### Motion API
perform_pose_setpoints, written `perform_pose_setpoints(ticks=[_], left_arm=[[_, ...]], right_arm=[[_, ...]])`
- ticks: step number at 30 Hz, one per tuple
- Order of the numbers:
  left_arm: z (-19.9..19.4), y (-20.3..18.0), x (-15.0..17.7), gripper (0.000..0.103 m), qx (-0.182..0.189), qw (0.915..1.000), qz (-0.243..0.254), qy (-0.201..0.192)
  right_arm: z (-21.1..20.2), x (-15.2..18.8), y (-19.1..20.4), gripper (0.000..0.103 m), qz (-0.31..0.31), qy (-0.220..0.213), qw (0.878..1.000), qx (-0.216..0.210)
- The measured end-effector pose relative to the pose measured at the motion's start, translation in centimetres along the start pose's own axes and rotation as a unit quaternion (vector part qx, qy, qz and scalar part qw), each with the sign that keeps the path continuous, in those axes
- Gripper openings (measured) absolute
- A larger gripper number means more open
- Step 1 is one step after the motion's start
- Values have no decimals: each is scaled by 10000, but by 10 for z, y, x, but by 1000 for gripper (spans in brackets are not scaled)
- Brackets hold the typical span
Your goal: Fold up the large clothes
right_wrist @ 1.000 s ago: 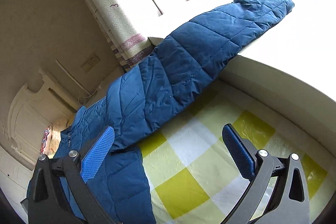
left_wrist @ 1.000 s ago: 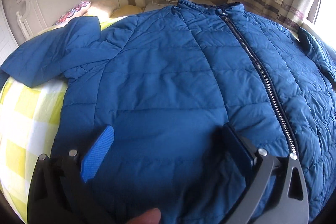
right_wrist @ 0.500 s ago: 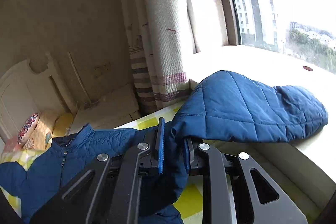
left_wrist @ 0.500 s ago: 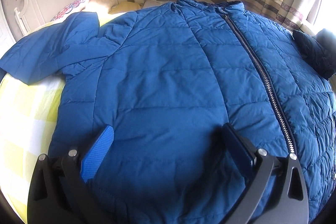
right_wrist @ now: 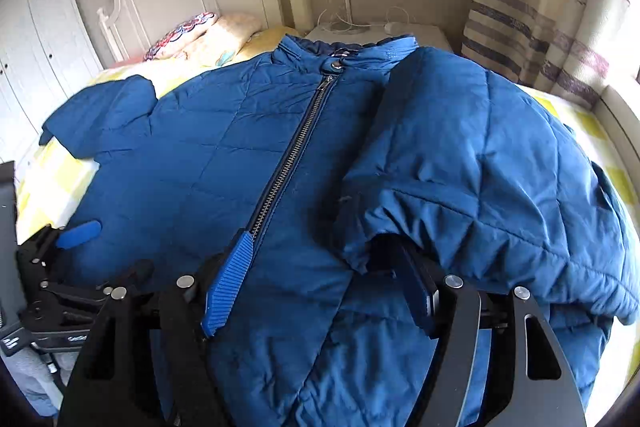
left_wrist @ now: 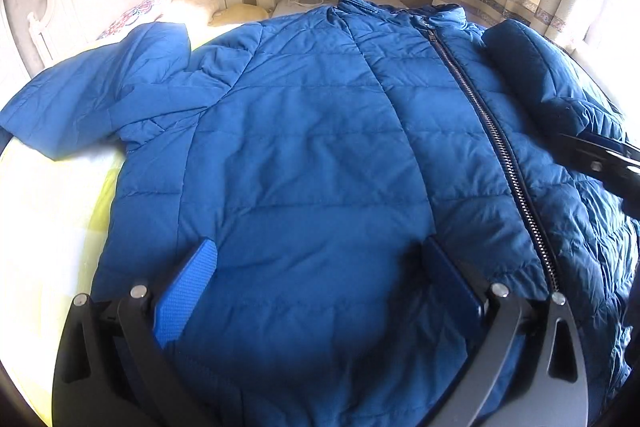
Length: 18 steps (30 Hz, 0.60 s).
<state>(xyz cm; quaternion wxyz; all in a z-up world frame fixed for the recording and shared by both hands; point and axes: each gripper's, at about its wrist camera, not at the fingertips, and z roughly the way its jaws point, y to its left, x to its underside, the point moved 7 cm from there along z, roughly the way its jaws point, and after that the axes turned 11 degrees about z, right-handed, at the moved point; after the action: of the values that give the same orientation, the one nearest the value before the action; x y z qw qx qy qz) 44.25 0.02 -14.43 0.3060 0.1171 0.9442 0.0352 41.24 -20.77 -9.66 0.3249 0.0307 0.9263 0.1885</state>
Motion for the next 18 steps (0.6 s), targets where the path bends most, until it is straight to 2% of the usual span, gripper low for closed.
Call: perform_pose_setpoints(ticks=[2,4,7,8,10,12,14,16,18], left_arm=[[-2,0,0,101,-30,10000,4,-17],[-5,-1,0,101,-186,9998,61,-43],[-20,-17,-12,97,-304,9980,459,-325],[-28,-31,-20,97,-229,9966,629,-479],[-46,-67,-40,97,-133,9900,1109,-867],[-63,-114,-60,97,-127,9751,1802,-1286],[-73,-169,-76,97,-131,9517,2596,-1635],[-74,-224,-85,97,-117,9222,3385,-1867],[-72,-272,-89,96,-65,8941,4003,-2007]], right_arm=[[-32,7,-22,72,356,-426,9984,50],[-57,19,-52,72,967,-744,9925,59],[-79,39,-109,72,1692,-1134,9773,588],[-81,42,-128,72,2100,-1271,9682,493],[-91,52,-165,69,3182,-1638,9338,-10],[-107,62,-192,68,3879,-2136,8960,-344],[-120,69,-207,68,4193,-2529,8711,-387],[-131,73,-209,68,4208,-2837,8612,-273],[-139,72,-201,68,4007,-3044,8641,-116]])
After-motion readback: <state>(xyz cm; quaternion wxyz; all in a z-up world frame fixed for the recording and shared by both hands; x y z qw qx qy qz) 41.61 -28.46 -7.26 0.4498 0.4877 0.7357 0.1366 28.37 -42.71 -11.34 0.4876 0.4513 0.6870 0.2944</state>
